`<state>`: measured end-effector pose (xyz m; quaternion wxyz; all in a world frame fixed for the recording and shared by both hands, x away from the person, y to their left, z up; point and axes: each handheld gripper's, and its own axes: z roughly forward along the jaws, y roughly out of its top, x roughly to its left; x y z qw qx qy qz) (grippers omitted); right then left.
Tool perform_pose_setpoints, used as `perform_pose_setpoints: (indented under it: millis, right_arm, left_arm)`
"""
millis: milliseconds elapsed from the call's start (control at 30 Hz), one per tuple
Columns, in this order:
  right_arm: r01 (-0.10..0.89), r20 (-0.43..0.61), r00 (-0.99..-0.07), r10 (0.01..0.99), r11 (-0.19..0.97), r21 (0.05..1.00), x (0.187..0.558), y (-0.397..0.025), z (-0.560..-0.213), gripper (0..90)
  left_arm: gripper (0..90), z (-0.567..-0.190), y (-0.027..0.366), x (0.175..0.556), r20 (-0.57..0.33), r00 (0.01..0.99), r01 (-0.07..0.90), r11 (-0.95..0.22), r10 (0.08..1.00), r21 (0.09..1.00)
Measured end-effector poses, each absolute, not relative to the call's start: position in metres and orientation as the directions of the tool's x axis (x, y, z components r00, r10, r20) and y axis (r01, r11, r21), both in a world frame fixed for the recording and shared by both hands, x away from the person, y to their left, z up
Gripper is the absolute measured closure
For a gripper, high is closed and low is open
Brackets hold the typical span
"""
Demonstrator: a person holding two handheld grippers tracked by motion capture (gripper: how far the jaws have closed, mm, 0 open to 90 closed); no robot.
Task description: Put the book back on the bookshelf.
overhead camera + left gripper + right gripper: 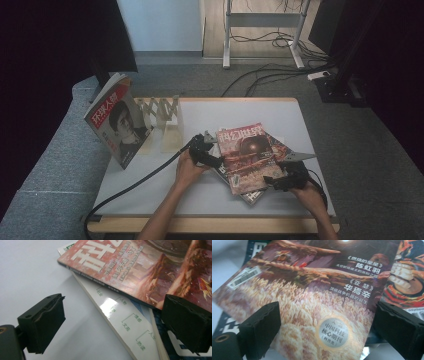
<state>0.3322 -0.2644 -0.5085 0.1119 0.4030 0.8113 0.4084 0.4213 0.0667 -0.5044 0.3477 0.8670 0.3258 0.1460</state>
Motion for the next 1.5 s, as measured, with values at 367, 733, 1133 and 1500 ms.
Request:
perform_pose_setpoints:
  millis: [367,733,1133,1500]
  right_arm:
    - [0.559,0.153,-0.664,0.732,0.349,0.752,0.313,-0.262,-0.508,7.1]
    - [0.552,0.135,-0.661,0.738,0.357,0.753,0.308,-0.260,-0.509,7.1]
    - [0.556,0.142,-0.673,0.726,0.369,0.745,0.296,-0.260,-0.508,6.3]
    - [0.562,0.149,-0.674,0.724,0.372,0.739,0.290,-0.262,-0.508,6.0]
  left_arm:
    - [6.0,-0.503,0.060,0.433,0.038,0.732,0.470,-0.546,0.680,0.694]
    - [13.7,-0.504,0.062,0.417,0.019,0.750,0.465,-0.548,0.661,0.696]
    - [13.2,-0.506,0.052,0.434,-0.014,0.741,0.484,-0.519,0.672,0.704]
    - [15.2,-0.503,0.037,0.448,0.015,0.747,0.470,-0.543,0.665,0.696]
